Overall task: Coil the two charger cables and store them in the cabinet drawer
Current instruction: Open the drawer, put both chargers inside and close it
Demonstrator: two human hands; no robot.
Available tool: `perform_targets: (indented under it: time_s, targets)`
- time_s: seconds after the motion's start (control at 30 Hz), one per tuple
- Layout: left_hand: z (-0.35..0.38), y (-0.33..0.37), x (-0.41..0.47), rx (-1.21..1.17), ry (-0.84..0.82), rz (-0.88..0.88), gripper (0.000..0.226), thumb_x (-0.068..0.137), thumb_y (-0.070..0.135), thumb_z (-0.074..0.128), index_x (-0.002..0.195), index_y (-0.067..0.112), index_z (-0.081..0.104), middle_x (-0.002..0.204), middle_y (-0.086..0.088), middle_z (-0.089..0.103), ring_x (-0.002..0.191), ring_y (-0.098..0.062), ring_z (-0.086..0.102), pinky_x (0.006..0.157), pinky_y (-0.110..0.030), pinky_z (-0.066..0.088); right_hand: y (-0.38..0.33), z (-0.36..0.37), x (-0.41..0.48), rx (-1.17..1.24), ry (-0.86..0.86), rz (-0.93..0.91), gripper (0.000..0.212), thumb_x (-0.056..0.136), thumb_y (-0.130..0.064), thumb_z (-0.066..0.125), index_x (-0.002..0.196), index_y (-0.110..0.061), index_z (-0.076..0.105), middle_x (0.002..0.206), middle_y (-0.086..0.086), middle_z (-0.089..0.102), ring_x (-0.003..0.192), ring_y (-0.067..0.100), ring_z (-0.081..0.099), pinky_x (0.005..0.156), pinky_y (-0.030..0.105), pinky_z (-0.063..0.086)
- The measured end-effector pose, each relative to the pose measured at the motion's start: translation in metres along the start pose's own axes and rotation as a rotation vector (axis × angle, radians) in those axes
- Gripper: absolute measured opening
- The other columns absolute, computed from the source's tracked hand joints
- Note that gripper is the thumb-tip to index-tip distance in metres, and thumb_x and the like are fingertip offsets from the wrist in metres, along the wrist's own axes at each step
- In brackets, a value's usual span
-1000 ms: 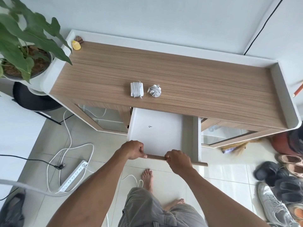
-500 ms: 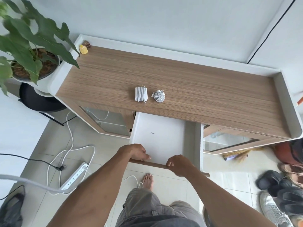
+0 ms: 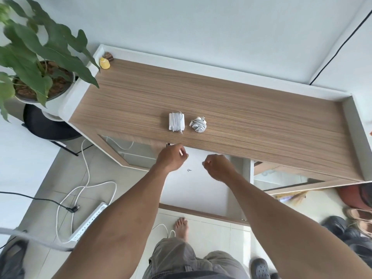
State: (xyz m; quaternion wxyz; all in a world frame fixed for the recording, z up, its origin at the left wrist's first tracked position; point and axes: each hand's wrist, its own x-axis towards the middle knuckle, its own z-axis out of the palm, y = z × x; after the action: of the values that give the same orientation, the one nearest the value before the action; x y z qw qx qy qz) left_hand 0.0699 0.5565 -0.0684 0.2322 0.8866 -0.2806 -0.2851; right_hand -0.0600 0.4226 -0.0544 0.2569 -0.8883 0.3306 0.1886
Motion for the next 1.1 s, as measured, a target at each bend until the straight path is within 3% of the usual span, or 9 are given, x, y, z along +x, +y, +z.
perform_targets:
  time_s: [0.1,0.17,0.27,0.43,0.53,0.87,1.1]
  targets:
    - [-0.016,0.008,0.02,-0.038,0.162,0.1,0.013,0.085,0.028,0.064,0.092,0.017,0.062,0.088,-0.001,0.072,0.083,-0.024,0.067,0.073,-0.033,0.051,-0.014,-0.023,0.023,0.083,0.123,-0.019,0.019,0.092,-0.033,0.05,0.102,-0.021,0.062,0.109,0.007,0.067,0.1,0.03,0.062,0.08,0.036,0.05]
    - [-0.026,0.009,0.034,-0.055,0.255,0.113,0.028,0.085,0.027,0.066,0.108,0.015,0.057,0.1,-0.005,0.069,0.092,-0.026,0.064,0.078,-0.038,0.051,-0.022,-0.037,0.038,0.1,0.161,-0.057,0.022,0.092,-0.031,0.054,0.11,-0.019,0.057,0.114,0.006,0.063,0.105,0.028,0.06,0.085,0.038,0.049]
    - [-0.04,0.004,0.054,-0.009,0.348,0.088,0.056,0.079,0.028,0.073,0.126,0.013,0.047,0.119,-0.011,0.055,0.109,-0.029,0.053,0.088,-0.044,0.048,-0.031,-0.051,0.06,0.093,0.194,-0.089,0.042,0.089,-0.03,0.059,0.127,-0.016,0.046,0.127,0.007,0.052,0.114,0.028,0.055,0.088,0.041,0.047]
    - [-0.053,-0.002,0.081,0.132,0.21,-0.003,0.092,0.069,0.05,0.079,0.141,0.016,0.031,0.135,-0.012,0.042,0.125,-0.03,0.043,0.099,-0.046,0.044,-0.036,-0.062,0.094,0.063,0.162,-0.064,0.062,0.086,-0.031,0.064,0.139,-0.015,0.036,0.136,0.009,0.043,0.122,0.031,0.048,0.092,0.044,0.046]
    - [-0.051,0.002,0.09,0.069,0.192,-0.135,0.106,0.065,0.066,0.073,0.144,0.016,0.024,0.14,-0.012,0.037,0.13,-0.032,0.039,0.097,-0.05,0.045,-0.038,-0.063,0.109,0.06,0.128,-0.042,0.067,0.085,-0.033,0.067,0.141,-0.014,0.035,0.138,0.008,0.042,0.125,0.031,0.047,0.095,0.043,0.045]
    - [-0.032,0.017,0.11,0.139,0.22,-0.283,0.103,0.062,0.071,0.07,0.131,0.003,0.034,0.13,-0.012,0.042,0.118,-0.031,0.047,0.084,-0.046,0.051,-0.043,-0.051,0.129,0.02,0.087,-0.001,0.066,0.083,-0.034,0.067,0.139,-0.019,0.037,0.134,0.008,0.047,0.122,0.03,0.049,0.094,0.045,0.048]
    - [-0.027,0.022,0.11,0.114,0.259,-0.257,0.092,0.066,0.064,0.072,0.125,0.002,0.038,0.126,-0.014,0.046,0.112,-0.031,0.053,0.078,-0.041,0.05,-0.047,-0.05,0.126,0.069,0.128,0.03,0.059,0.078,-0.033,0.071,0.131,-0.027,0.045,0.124,0.005,0.054,0.113,0.027,0.055,0.083,0.037,0.045]
